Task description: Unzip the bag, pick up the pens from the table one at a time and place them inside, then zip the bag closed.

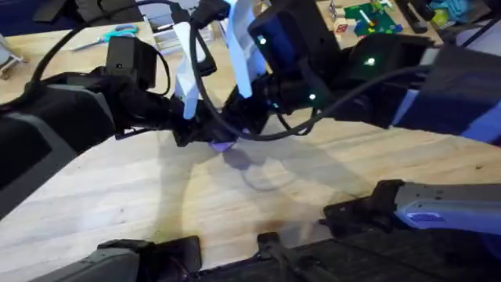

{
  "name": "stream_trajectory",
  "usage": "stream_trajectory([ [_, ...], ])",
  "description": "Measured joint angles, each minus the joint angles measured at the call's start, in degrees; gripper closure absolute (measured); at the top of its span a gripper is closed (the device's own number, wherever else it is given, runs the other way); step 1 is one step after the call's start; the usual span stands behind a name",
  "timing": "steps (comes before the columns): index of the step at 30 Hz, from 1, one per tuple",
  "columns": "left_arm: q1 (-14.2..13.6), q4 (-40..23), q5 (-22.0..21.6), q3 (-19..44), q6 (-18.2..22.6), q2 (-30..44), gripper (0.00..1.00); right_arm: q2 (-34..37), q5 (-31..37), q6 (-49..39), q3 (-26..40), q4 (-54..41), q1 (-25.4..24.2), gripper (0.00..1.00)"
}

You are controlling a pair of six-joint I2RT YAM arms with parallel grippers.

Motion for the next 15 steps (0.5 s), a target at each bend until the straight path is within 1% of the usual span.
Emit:
stream_trajectory([
  [1, 0.00, 0.10, 0.08, 0.00, -0.24, 0.00, 0.959, -0.61, 0.54, -0.48, 0.00, -1.28, -0.18, 0.174],
  [2, -0.05, 0.32, 0.09, 0.07, -0.66, 0.00, 0.959, -1.11, 0.11, -1.01, 0.00, -2.59, 0.08, 0.055],
  [3, -0.23, 0.36, 0.07, 0.09, -0.90, 0.00, 0.959, -1.59, -0.04, -1.59, 0.00, -3.97, 0.87, 0.017],
  [7, -0.33, 0.37, 0.05, 0.09, -1.62, 0.01, 0.959, -4.11, 0.60, -2.82, 0.00, -7.94, 1.84, 0.004],
  [13, -0.33, 0.40, 0.05, 0.09, -2.06, 0.00, 0.956, -9.74, 1.53, -3.17, 0.00, -11.60, -0.70, 0.004],
  [14, -0.33, 0.38, 0.05, 0.09, -2.07, 0.00, 0.938, -10.58, 1.60, -3.25, 0.00, -11.94, -1.43, 0.004],
  [15, -0.33, 0.38, 0.08, 0.09, -2.13, 0.00, 0.897, -11.17, 1.72, -3.35, 0.00, -12.21, -2.09, 0.004],
])
